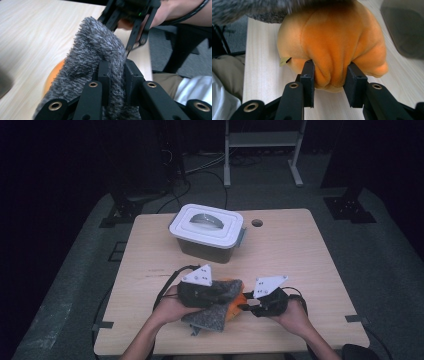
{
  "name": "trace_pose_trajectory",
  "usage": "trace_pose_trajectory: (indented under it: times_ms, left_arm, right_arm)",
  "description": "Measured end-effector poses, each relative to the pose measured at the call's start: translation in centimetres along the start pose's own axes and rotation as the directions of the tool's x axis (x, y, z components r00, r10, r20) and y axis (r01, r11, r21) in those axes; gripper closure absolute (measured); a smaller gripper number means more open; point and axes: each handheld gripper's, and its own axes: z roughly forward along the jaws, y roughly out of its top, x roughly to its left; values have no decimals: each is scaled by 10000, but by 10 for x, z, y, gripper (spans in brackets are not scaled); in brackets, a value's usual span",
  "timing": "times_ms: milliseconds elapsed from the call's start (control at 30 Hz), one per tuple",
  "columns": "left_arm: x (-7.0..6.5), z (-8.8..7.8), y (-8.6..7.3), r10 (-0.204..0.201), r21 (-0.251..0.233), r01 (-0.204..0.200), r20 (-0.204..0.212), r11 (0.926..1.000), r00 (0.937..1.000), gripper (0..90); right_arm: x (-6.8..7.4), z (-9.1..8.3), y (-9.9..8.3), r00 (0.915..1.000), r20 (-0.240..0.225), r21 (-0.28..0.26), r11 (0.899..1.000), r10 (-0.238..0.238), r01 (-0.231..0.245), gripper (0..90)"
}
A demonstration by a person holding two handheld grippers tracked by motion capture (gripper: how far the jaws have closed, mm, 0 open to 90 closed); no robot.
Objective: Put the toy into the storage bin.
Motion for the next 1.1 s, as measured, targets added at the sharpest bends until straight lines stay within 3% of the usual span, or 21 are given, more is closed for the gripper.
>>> trace_pose_trajectory:
  times_ms: [133,333,467,600,667,767,900,1000,1067,1100]
  left_arm:
    - [3,3,-7,-34,478,48,-304,9988,9995,782]
    - [7,-8,-22,-386,297,402,-544,9987,9978,784]
    - [7,-11,-22,-409,348,431,-635,9985,9971,783]
    - [2,-6,-11,-346,96,348,-218,9993,9992,783]
    - [-1,0,-3,-144,126,144,0,9998,9999,782]
    - [0,5,-2,-208,275,208,5,9994,9998,783]
    - [7,1,-10,-609,113,613,-323,9981,9976,783]
    - [16,-8,-22,-1062,-140,1055,-597,9943,9926,781]
    - [20,-12,-29,-1363,-267,1349,-570,9905,9890,781]
    - [21,-13,-32,-1421,-276,1408,-517,9897,9885,781]
  right_arm:
    - [1,-3,-3,9999,-162,-114,9999,-32,31,665]
    - [0,-6,-4,9994,-285,-373,9991,189,-199,678]
    - [4,-5,2,10000,-3,-278,9996,-73,73,675]
    - [12,-2,9,9975,361,-1,9982,-601,602,666]
    - [15,0,10,9968,322,-8,9973,-728,729,660]
    - [18,1,9,9959,230,-54,9962,-871,872,660]
    - [12,0,-1,9983,5,-241,9980,-589,589,660]
    - [9,-1,-6,9986,-22,-229,9984,-523,523,656]
    - [7,-1,-8,9989,-126,-212,9988,-445,442,624]
    - [6,-1,-8,9992,-220,-219,9992,-346,341,565]
